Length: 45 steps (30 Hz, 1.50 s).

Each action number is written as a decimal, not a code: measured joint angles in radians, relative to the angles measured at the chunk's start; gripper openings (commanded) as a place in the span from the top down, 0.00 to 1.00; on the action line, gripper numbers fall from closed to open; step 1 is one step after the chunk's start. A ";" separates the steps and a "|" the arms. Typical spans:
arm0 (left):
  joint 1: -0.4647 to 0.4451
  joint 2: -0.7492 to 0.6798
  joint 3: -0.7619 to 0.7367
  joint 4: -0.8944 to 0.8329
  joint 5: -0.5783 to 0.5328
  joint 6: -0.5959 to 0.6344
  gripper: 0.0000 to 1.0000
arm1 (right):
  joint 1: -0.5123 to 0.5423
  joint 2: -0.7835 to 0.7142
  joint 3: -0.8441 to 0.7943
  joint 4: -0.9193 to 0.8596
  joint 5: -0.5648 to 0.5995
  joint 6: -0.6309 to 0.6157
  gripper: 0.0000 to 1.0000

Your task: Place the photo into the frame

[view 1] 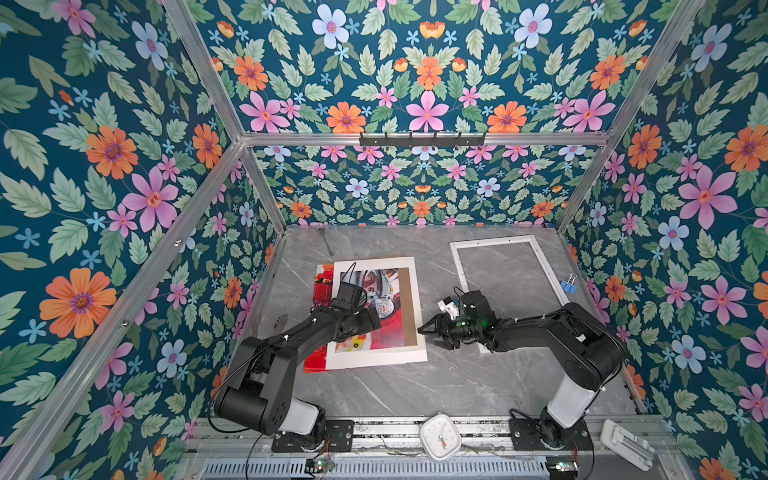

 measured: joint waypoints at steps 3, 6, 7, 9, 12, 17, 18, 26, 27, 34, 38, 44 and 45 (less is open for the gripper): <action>0.000 -0.001 0.002 -0.001 0.002 0.000 0.02 | 0.000 0.006 0.002 0.002 0.001 0.006 0.66; 0.000 -0.002 0.003 -0.001 0.004 0.000 0.02 | -0.002 0.007 0.003 -0.001 0.003 0.006 0.79; 0.000 -0.002 0.003 -0.002 0.004 0.000 0.02 | -0.002 0.007 0.003 -0.002 0.004 0.006 0.82; 0.000 -0.003 0.003 -0.002 0.005 0.000 0.02 | -0.002 0.008 0.004 -0.008 0.009 0.006 0.91; 0.000 -0.005 0.003 -0.002 0.008 -0.001 0.02 | -0.002 0.010 0.010 -0.024 0.018 0.006 1.00; 0.000 -0.009 0.019 -0.033 0.040 -0.005 0.02 | -0.006 -0.002 0.032 -0.081 0.035 -0.021 1.00; 0.000 -0.011 0.025 -0.045 0.045 -0.007 0.02 | -0.008 -0.006 0.041 -0.098 0.036 -0.026 1.00; 0.000 -0.063 0.124 -0.103 0.063 0.003 0.01 | -0.052 -0.128 0.125 -0.286 0.035 -0.121 1.00; 0.000 -0.069 0.137 -0.107 0.063 0.008 0.01 | -0.053 -0.142 0.150 -0.318 0.035 -0.143 1.00; 0.003 -0.103 0.160 -0.108 0.098 0.035 0.01 | -0.080 -0.214 0.287 -0.552 0.020 -0.292 1.00; 0.021 -0.120 0.156 -0.082 0.146 0.048 0.01 | -0.121 -0.245 0.351 -0.669 -0.021 -0.358 1.00; 0.134 -0.172 0.040 0.052 0.338 0.003 0.01 | -0.154 -0.261 0.426 -0.792 -0.095 -0.431 1.00; 0.153 -0.179 0.022 0.068 0.366 -0.013 0.01 | -0.156 -0.260 0.438 -0.807 -0.106 -0.440 1.00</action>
